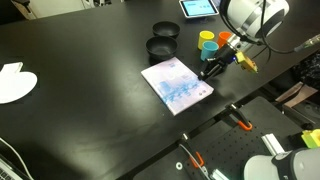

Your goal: Open the book

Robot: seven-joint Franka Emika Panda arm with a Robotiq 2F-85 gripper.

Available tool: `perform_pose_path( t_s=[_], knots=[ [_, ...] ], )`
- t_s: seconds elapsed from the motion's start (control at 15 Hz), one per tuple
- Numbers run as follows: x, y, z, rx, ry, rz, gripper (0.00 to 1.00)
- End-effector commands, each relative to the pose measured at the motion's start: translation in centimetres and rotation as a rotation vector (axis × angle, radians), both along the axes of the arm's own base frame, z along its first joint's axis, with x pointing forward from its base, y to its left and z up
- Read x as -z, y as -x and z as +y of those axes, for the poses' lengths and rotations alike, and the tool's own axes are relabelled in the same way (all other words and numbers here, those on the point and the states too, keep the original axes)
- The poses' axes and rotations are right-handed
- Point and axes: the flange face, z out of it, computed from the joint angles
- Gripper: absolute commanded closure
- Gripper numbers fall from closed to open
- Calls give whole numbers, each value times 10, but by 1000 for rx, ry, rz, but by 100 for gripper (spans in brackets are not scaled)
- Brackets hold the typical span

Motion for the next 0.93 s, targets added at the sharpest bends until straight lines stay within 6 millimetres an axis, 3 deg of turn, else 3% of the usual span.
perform_pose_path(
  t_s=[0.0,0.53,0.87],
  knots=[
    [-9,0,4,43,23,-23,90],
    [-8,-4,5,126,15,56,83],
    [-18,0,10,134,-17,118,85]
  ],
)
